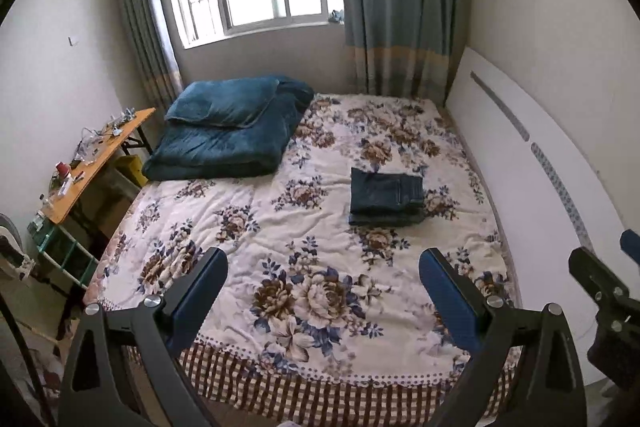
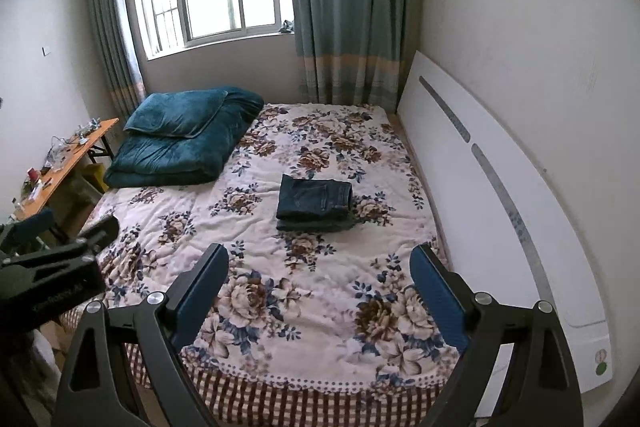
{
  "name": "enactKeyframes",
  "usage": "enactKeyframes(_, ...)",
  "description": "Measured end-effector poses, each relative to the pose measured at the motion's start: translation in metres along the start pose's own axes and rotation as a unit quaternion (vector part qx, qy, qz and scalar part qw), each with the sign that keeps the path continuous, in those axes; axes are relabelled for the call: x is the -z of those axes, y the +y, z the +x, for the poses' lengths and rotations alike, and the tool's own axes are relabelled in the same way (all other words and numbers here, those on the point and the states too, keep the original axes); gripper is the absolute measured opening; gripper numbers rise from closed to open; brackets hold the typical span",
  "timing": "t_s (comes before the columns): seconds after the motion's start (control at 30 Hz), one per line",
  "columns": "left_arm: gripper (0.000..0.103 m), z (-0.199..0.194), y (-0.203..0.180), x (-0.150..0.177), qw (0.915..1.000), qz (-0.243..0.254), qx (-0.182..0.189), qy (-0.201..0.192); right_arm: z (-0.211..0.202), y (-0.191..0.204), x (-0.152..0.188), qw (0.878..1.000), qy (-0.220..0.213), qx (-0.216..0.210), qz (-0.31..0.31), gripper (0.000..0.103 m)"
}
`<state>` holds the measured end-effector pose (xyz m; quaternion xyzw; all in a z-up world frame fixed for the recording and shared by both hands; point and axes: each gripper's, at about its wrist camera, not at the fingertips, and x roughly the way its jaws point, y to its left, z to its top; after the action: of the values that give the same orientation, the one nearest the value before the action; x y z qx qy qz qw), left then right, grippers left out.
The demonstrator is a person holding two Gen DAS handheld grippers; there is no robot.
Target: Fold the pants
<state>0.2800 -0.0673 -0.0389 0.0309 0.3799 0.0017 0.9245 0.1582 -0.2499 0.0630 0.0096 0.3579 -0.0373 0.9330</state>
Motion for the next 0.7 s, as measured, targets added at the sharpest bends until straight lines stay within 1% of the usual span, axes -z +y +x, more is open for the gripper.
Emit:
enactKeyframes(0.17, 0.098, 0.016, -0.010, -0.013, 0.9999, 0.006, 0.003, 0.015, 0.016, -0.002, -0.024, 1.000, 0.003, 0.010, -0.006, 0.094)
enactKeyframes(0.23, 0.098, 0.021, -0.012, -0.018, 0.9998, 0.008, -0.003, 0.017, 0.025, -0.004, -0.034, 1.000, 0.005, 0.019, -0.008, 0.094)
enactKeyframes(0.37, 0.098, 0.031, -0.012, -0.028, 0.9997, 0.003, -0.002, 0.026, 0.046, -0.011, -0.052, 0.999, 0.018, 0.026, -0.006, 0.094)
enactKeyframes(0.6, 0.098, 0.044, -0.014, -0.036, 0.9995, 0.000, -0.009, 0.029, 0.079, -0.015, -0.062, 0.999, 0.043, 0.021, -0.002, 0.097)
enactKeyframes(0.7, 0.098, 0.046, -0.014, -0.038, 0.9994, -0.003, -0.011, 0.032, 0.087, -0.014, -0.062, 0.999, 0.047, 0.020, -0.003, 0.097)
